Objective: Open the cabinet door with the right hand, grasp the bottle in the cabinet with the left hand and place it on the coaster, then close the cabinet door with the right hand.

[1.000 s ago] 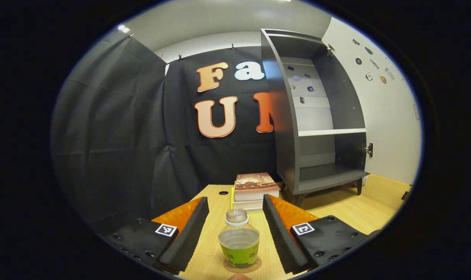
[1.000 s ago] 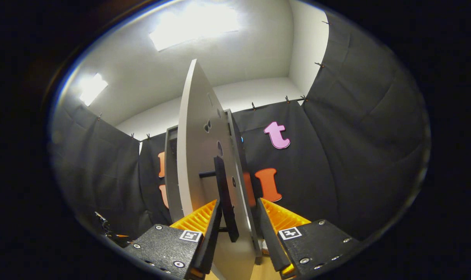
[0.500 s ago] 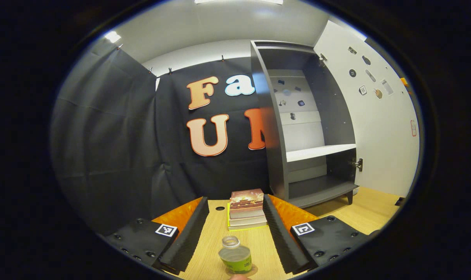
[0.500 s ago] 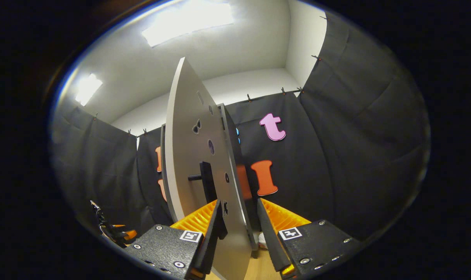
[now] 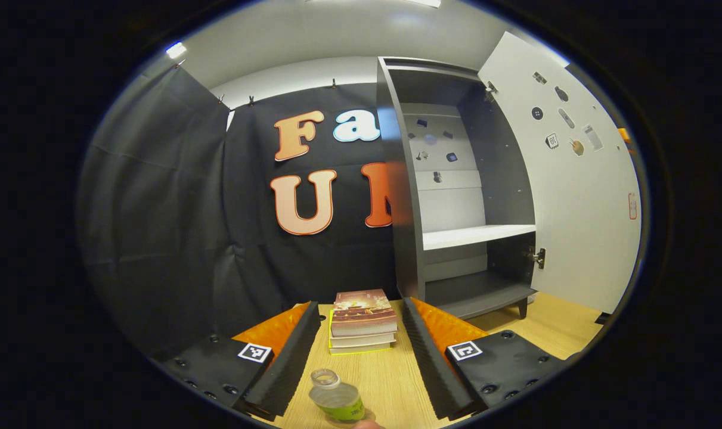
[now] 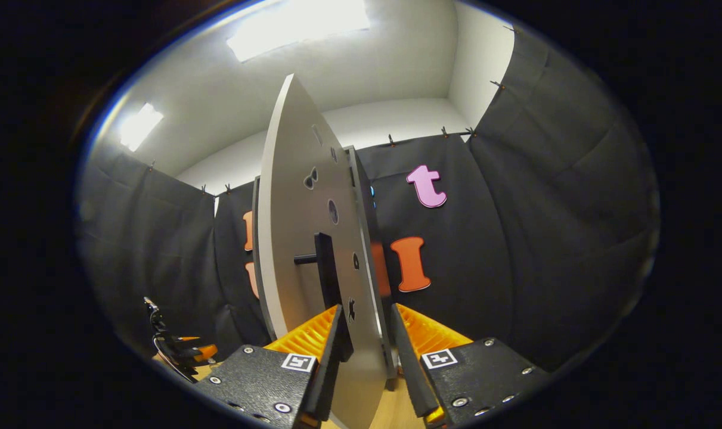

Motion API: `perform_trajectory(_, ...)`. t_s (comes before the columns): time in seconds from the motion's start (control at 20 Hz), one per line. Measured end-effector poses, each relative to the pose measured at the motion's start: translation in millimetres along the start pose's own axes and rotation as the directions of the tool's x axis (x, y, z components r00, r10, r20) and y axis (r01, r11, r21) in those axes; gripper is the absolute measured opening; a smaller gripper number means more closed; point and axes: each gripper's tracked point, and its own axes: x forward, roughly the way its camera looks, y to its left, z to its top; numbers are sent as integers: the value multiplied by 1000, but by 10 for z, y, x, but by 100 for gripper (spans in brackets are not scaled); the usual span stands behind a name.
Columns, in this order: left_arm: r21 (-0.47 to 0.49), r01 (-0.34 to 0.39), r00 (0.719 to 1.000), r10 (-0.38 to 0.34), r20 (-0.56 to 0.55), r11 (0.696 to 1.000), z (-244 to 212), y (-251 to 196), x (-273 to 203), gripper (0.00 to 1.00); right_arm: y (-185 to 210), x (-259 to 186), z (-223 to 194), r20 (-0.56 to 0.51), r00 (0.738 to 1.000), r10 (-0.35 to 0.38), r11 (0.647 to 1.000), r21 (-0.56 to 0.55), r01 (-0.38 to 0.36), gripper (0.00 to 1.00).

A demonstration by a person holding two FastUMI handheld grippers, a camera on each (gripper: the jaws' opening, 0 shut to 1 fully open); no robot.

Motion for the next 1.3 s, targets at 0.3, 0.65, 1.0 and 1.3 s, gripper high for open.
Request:
perform_trajectory(0.3,-6,33,999,-33,-6,999,9,-107,150,90,379,94,-103,-36,992,120,992,29,-119,50)
perform_trajectory(0.65,-13,65,998,-65,-8,998,-19,-111,274,92,874,457,-363,-90,985,148,986,89,-140,50)
perform_trajectory(1.0,-21,60,998,-61,-10,998,-80,83,391,90,1128,521,-445,-107,956,272,956,144,-256,50)
perform_trajectory(1.3,-28,33,999,-33,-17,999,-167,305,466,92,1483,668,-583,-158,906,393,915,165,-368,43)
